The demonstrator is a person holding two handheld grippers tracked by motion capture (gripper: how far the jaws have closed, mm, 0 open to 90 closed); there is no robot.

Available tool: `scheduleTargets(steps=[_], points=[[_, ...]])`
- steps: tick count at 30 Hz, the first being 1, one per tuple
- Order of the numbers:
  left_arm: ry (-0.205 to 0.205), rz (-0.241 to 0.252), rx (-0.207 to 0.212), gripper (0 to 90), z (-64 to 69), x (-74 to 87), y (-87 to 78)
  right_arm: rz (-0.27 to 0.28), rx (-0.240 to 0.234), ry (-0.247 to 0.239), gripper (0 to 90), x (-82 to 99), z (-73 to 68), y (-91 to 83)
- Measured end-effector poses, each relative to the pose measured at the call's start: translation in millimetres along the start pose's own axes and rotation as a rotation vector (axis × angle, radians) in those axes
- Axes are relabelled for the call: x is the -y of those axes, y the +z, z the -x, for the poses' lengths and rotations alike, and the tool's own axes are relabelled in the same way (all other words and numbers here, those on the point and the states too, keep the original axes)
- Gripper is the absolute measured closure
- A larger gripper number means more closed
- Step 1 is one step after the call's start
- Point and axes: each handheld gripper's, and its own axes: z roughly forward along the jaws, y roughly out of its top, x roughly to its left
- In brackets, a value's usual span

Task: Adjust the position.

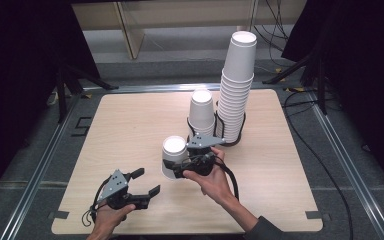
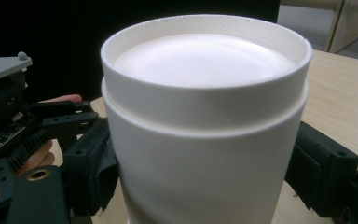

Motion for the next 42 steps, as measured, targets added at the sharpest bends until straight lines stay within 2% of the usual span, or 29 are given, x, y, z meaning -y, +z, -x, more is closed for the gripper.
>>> scheduleTargets(steps=[1,3,4,6,8,10,11,14,15,18,19,23,25,26,28,29,30,31,32,33,35,37,38,40,42], points=[[0.004,0.017,0.015,14.4,1.7,0.0,2.9,-0.008,0.003,-0.007,20.0,0.9,-1.2,0.9],[0.010,0.010,0.017,14.4,2.9,-0.6,3.5,-0.002,-0.002,-0.007,20.0,1.7,-2.2,2.7],[0.017,0.010,0.019,14.4,4.0,-0.9,4.5,-0.004,-0.018,0.020,20.0,2.9,-4.9,4.2],[0.030,0.013,0.026,14.4,4.9,-1.4,5.9,-0.017,-0.006,0.015,20.0,3.1,-6.3,4.4],[0.030,0.023,0.031,14.4,5.3,-2.0,6.4,-0.026,-0.017,0.023,20.0,3.6,-8.1,5.6],[0.031,0.037,0.033,14.4,5.4,-2.6,6.7,-0.020,-0.025,0.011,20.0,4.2,-8.2,8.0],[0.029,0.045,0.037,14.4,5.5,-3.0,7.7,-0.004,-0.027,-0.021,20.0,4.5,-7.8,10.5],[0.028,0.039,0.042,14.4,6.5,-3.5,9.0,-0.015,-0.027,-0.024,20.0,4.5,-8.6,10.8],[0.025,0.054,0.051,14.4,6.9,-3.2,11.2,-0.010,-0.040,-0.022,20.0,5.2,-10.0,13.0],[0.024,0.045,0.040,14.4,9.0,-3.6,14.8,-0.024,-0.045,-0.016,20.1,5.9,-12.2,14.1],[0.026,0.033,0.037,14.4,9.0,-3.4,17.7,-0.022,-0.061,0.004,20.1,7.0,-14.4,16.0],[0.024,0.040,0.045,12.9,9.5,-2.4,22.2,-0.033,-0.060,-0.008,20.1,7.4,-16.8,16.1],[0.021,0.034,0.038,10.2,10.8,-2.7,23.8,-0.014,-0.078,-0.020,20.1,8.2,-17.2,18.3],[0.017,0.049,0.043,8.9,10.9,-2.3,25.5,-0.020,-0.061,-0.034,20.1,7.9,-17.2,17.1],[0.019,0.030,0.035,6.7,11.2,-3.1,25.5,-0.019,-0.061,-0.033,20.1,7.9,-18.5,16.7],[0.022,0.042,0.044,4.4,11.2,-2.8,28.5,-0.010,-0.084,-0.009,20.2,9.1,-21.8,17.5],[0.022,0.042,0.044,3.5,11.2,-2.8,28.5,-0.010,-0.084,-0.009,20.2,9.1,-21.8,17.5],[0.022,0.027,0.039,2.5,12.8,-3.1,29.1,-0.015,-0.073,-0.036,20.1,9.0,-22.3,16.5],[0.025,0.040,0.050,1.7,12.8,-2.6,31.2,-0.007,-0.082,-0.035,20.2,9.5,-23.3,17.3],[0.022,0.028,0.039,1.0,14.1,-3.1,30.9,0.002,-0.108,-0.036,20.1,9.8,-23.6,18.6],[0.027,0.022,0.040,0.4,14.3,-3.1,31.6,-0.011,-0.098,-0.030,20.2,9.9,-25.6,17.1],[0.025,0.046,0.053,0.3,14.1,-2.3,33.8,0.001,-0.119,-0.011,20.2,10.8,-28.5,18.7],[0.025,0.046,0.053,0.3,14.1,-2.3,33.8,-0.014,-0.104,-0.026,20.2,10.2,-28.6,17.5],[0.034,0.024,0.040,0.4,14.6,-3.3,31.2,-0.001,-0.105,-0.027,20.2,10.6,-29.3,18.6],[0.030,0.031,0.042,0.6,15.0,-3.4,31.1,0.003,-0.127,-0.016,20.2,11.3,-29.9,19.7]])
